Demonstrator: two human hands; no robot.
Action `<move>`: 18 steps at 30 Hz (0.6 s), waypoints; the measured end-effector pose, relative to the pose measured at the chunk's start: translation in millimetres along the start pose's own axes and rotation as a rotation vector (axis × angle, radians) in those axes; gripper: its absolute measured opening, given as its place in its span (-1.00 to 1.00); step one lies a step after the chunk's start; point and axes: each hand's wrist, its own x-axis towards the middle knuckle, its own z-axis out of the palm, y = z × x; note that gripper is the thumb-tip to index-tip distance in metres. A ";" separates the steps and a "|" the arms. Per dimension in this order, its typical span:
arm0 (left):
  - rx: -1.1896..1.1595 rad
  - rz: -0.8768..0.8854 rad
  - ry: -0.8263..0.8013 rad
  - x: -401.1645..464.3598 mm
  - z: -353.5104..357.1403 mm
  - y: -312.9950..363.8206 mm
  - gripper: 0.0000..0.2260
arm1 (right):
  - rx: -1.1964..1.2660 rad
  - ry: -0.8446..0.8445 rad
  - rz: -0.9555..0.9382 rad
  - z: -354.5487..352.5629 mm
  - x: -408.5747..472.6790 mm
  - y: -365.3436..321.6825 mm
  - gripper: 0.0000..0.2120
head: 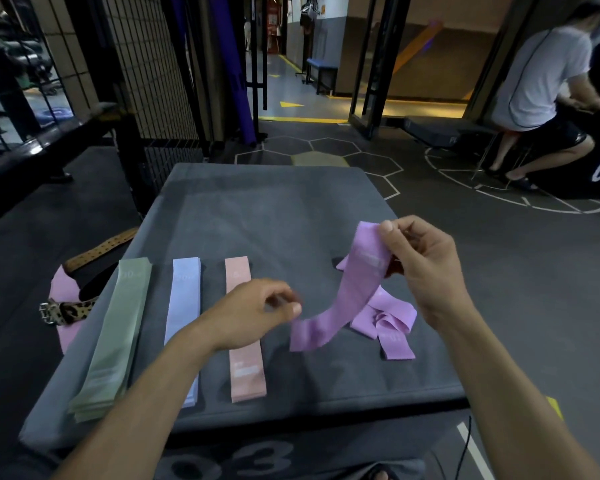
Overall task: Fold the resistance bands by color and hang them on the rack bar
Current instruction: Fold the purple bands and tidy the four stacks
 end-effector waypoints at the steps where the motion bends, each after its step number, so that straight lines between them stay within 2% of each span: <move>1: -0.052 0.042 0.075 1.0 -0.9 6.1 -0.92 | -0.010 -0.039 -0.019 4.1 -1.4 -4.3 -0.73; 4: -0.340 0.168 0.236 1.7 -5.3 30.6 -0.92 | -0.062 -0.150 -0.060 16.1 -5.6 -12.0 -0.68; 7: -0.548 0.243 0.306 -2.2 -9.5 51.4 -0.81 | -0.117 -0.262 -0.078 28.3 -8.8 -12.8 -0.66; 10: -0.514 0.257 0.287 -5.7 -11.4 57.0 -0.79 | -0.159 -0.345 -0.070 35.6 -10.4 -10.6 -0.69; 13: -0.465 0.195 0.218 -5.8 -12.5 51.5 -0.80 | -0.198 -0.384 -0.070 41.5 -11.6 -8.0 -0.67; 16: -0.466 0.176 0.228 -5.1 -15.6 45.8 -0.92 | -0.182 -0.396 -0.073 47.1 -10.5 -0.4 -0.58; 18: -0.469 0.181 0.284 -5.0 -20.1 46.1 -0.94 | -0.141 -0.467 -0.016 50.9 -10.8 6.4 -0.44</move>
